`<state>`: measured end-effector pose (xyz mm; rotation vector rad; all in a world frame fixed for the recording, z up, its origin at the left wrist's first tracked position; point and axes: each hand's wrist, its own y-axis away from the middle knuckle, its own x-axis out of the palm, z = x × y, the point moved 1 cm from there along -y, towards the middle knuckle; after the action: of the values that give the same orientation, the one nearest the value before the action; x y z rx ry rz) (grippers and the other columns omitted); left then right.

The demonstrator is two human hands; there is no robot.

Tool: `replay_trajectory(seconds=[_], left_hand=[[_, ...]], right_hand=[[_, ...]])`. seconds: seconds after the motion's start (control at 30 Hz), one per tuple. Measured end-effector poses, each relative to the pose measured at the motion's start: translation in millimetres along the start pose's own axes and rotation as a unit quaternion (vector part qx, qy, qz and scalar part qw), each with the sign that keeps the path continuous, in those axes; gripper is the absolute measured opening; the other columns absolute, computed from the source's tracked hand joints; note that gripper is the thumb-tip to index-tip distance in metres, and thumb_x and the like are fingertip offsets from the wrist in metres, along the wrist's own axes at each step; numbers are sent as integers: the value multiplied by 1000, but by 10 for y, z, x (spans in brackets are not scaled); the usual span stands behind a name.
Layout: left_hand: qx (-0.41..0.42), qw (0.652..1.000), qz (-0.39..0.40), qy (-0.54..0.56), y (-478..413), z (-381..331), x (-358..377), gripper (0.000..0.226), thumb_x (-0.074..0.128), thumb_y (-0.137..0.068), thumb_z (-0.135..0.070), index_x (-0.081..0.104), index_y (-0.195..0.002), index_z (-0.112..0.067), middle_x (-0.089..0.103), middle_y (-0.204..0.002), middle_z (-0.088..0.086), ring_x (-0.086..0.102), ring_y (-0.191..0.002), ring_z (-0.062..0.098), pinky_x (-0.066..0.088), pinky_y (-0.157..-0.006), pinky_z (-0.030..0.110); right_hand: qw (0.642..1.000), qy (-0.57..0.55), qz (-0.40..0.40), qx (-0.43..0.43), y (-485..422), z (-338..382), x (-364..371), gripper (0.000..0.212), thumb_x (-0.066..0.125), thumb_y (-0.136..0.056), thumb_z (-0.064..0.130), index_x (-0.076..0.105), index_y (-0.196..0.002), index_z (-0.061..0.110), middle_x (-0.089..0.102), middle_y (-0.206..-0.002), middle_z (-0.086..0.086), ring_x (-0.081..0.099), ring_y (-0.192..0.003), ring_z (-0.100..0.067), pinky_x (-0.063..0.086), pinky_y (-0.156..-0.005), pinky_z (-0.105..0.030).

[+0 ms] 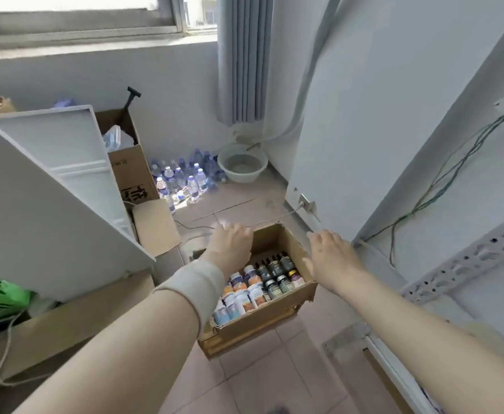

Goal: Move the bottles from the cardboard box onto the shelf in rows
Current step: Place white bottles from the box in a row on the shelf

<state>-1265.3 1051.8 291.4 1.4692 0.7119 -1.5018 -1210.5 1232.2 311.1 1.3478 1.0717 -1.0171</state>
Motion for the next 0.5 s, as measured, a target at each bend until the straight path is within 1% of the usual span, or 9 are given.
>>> replay_trajectory(seconds=[0.1, 0.17, 0.3, 0.4, 0.47, 0.5], left_hand=[[-40, 995, 72, 52, -250, 174, 615, 34, 45, -96, -26, 46, -127, -12, 54, -126, 10, 51, -117, 28, 41, -96, 37], [-79, 985, 114, 101, -409, 217, 1005, 36, 44, -96, -26, 45, -129, -13, 54, -126, 9, 50, -117, 27, 41, -96, 37], [-151, 947, 216, 181, -594, 136, 1717, 43, 44, -96, -31, 40, -134, -13, 52, -132, 9, 50, -121, 28, 42, -96, 37], [-201, 905, 280, 248, -693, 47, 2205, 43, 44, -95, -32, 41, -134, -14, 52, -134, 8, 51, -121, 27, 43, -95, 37], [-250, 867, 303, 309, -764, -28, 2469, 41, 44, -95, -33, 43, -133, -15, 53, -132, 8, 52, -119, 27, 44, -95, 37], [-280, 841, 312, 343, -807, -59, 2584, 41, 45, -95, -34, 44, -131, -15, 54, -131, 8, 53, -119, 27, 45, -95, 37]], right_hand=[[998, -7, 58, -26, -476, 106, 506, 54, 41, -95, 37, 28, -140, 9, 37, -143, -12, 31, -135, -29, 30, -110, -38], [994, -15, 101, -42, -785, 148, 848, 55, 41, -95, 37, 28, -141, 9, 36, -145, -12, 29, -137, -29, 28, -112, -38], [979, -32, 191, -69, -1208, 204, 1585, 49, 44, -94, 35, 34, -136, 10, 43, -137, -11, 38, -128, -27, 32, -106, -35], [958, -31, 268, -95, -1366, 238, 2057, 48, 43, -94, 34, 35, -134, 9, 44, -136, -11, 39, -127, -27, 33, -104, -34], [947, -38, 303, -103, -1491, 241, 2302, 53, 43, -95, 35, 32, -139, 8, 42, -138, -11, 38, -128, -27, 32, -106, -34], [941, -51, 318, -102, -1575, 246, 2423, 54, 43, -95, 33, 30, -140, 8, 41, -139, -12, 38, -129, -27, 32, -107, -34]])
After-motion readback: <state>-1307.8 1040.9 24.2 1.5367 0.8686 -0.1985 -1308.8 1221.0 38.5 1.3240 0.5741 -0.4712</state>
